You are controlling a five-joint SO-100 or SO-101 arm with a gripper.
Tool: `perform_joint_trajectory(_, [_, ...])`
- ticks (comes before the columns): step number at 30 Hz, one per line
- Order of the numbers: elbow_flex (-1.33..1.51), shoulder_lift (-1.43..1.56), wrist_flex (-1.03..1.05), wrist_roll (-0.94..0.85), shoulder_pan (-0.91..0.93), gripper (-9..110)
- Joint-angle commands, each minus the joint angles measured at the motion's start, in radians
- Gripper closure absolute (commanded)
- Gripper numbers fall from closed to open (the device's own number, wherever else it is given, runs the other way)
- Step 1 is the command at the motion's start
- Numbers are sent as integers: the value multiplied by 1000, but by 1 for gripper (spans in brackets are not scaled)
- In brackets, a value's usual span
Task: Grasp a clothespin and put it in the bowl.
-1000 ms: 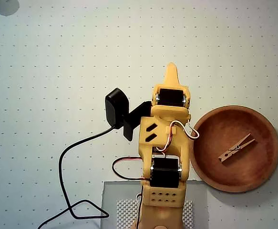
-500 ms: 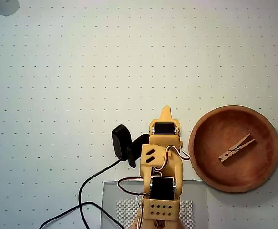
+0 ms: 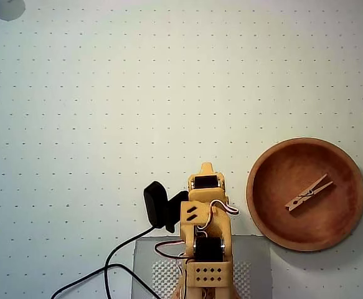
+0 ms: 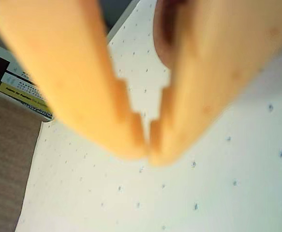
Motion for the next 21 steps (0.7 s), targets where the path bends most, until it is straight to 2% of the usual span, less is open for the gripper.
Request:
perform_joint_trajectory(1, [-17,9,61,5,-3,103])
perform_joint_trajectory(21, [-17,11,94,6,-3,103])
